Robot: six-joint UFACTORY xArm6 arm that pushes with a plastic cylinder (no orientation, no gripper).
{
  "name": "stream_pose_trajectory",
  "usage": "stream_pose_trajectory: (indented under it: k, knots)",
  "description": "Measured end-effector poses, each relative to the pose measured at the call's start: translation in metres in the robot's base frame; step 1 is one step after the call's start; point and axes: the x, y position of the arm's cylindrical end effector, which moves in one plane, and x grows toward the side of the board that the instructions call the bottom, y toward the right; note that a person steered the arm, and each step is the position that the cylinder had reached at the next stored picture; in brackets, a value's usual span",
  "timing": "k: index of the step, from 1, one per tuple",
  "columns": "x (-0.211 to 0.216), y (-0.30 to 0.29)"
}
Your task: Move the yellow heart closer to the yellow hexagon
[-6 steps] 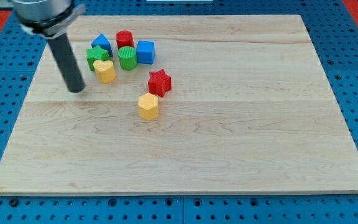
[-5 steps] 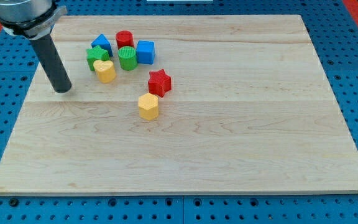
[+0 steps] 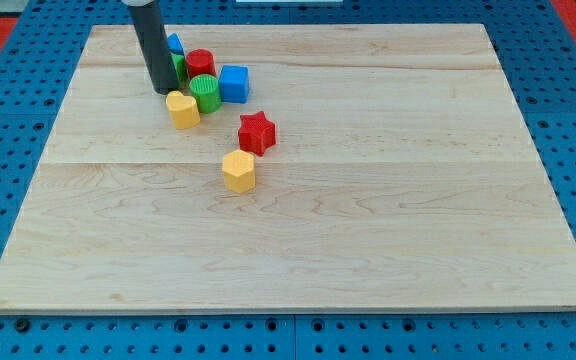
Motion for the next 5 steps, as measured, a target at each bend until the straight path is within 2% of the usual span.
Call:
stream_pose_trajectory:
  k: [3,5]
  knots:
    - [0.062,0.011]
    - [0.116,0.05]
